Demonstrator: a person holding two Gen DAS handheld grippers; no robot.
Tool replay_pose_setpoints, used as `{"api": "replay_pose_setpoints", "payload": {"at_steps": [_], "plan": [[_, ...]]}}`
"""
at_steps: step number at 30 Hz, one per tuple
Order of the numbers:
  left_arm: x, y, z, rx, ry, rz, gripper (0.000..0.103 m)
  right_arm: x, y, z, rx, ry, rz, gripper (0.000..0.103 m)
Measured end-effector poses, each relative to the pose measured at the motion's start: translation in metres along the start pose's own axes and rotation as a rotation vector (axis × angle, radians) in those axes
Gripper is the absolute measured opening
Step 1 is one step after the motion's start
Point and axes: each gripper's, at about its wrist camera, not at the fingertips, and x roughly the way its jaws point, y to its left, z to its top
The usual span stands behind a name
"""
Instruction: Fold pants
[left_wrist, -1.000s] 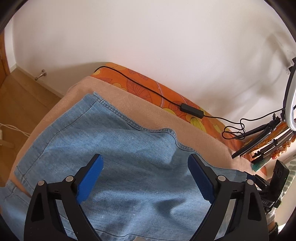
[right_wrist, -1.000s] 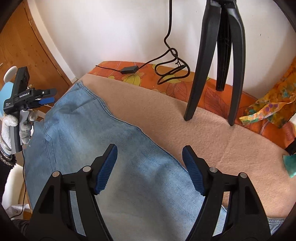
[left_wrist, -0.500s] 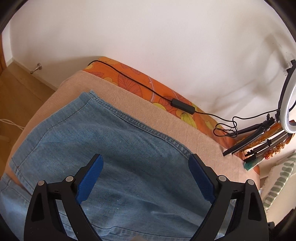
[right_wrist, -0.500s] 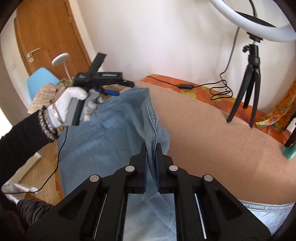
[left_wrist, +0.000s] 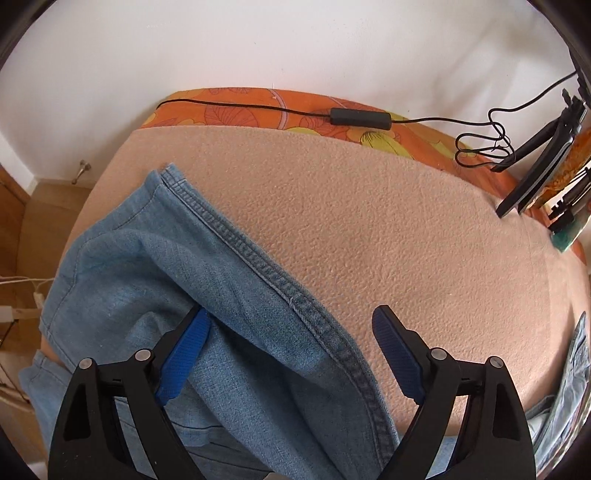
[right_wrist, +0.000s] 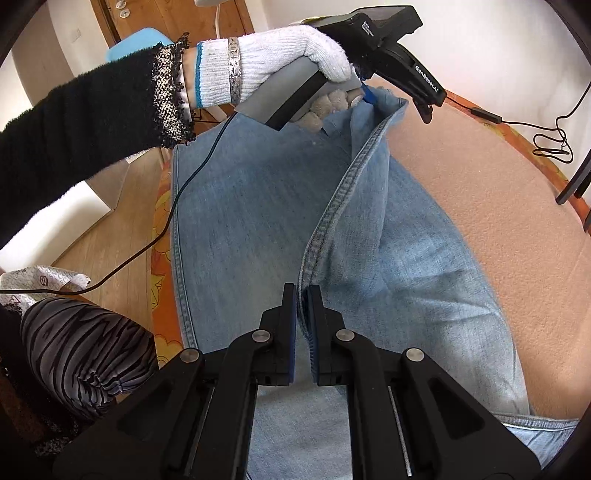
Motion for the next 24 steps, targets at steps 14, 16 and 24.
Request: {"api": "replay_pose_setpoints", "payload": {"at_steps": [14, 16, 24], "plan": [[-0.065, 0.065, -0.042, -0.151, -0.270, -0.195, 0.007, -0.030, 0.014, 0.001, 0.046, -0.062, -0.125, 0.005], [-0.084, 0.075, -0.053, -0.170, -0.310, -0.211, 0.007, -0.039, 0.018, 0.004, 0.048, -0.074, -0.148, 0.004], [-0.144, 0.120, -0.139, -0.296, -0.444, -0.302, 0.007, -0.070, 0.055, -0.001, 0.010, -0.088, -0.248, 0.004]]}}
